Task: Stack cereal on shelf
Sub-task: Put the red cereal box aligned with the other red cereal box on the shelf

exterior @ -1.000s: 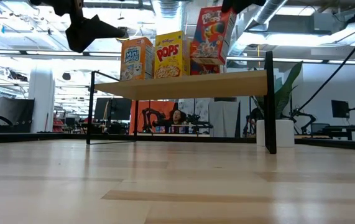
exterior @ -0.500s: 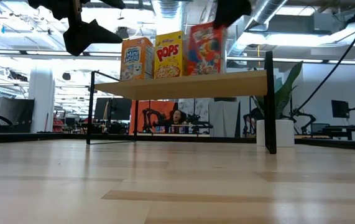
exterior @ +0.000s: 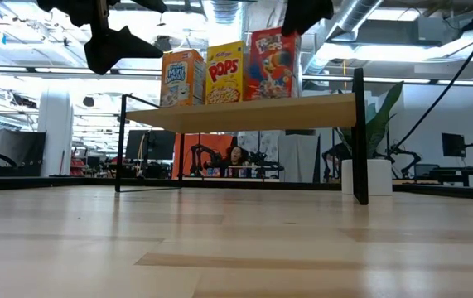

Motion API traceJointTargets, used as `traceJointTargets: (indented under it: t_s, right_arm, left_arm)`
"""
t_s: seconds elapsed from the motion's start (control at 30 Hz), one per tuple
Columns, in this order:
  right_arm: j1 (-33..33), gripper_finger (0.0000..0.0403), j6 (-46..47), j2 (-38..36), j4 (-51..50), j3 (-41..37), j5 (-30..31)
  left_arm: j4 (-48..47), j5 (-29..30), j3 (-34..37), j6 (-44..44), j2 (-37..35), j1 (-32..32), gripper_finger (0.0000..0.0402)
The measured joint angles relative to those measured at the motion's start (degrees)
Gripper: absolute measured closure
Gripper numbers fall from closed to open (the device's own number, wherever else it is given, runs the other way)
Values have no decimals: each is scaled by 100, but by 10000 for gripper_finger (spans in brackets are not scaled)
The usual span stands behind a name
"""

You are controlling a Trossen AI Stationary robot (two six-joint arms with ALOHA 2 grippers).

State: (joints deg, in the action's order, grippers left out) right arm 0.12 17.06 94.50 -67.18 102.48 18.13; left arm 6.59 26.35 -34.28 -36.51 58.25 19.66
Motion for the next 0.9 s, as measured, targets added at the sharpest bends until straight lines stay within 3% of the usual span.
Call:
traceJointTargets:
  t_s: [0.9]
  right_arm:
    - [-35,168,-240,0,164,0,476]
  left_arm:
    - [-38,-4,0,-81,-1,0,109]
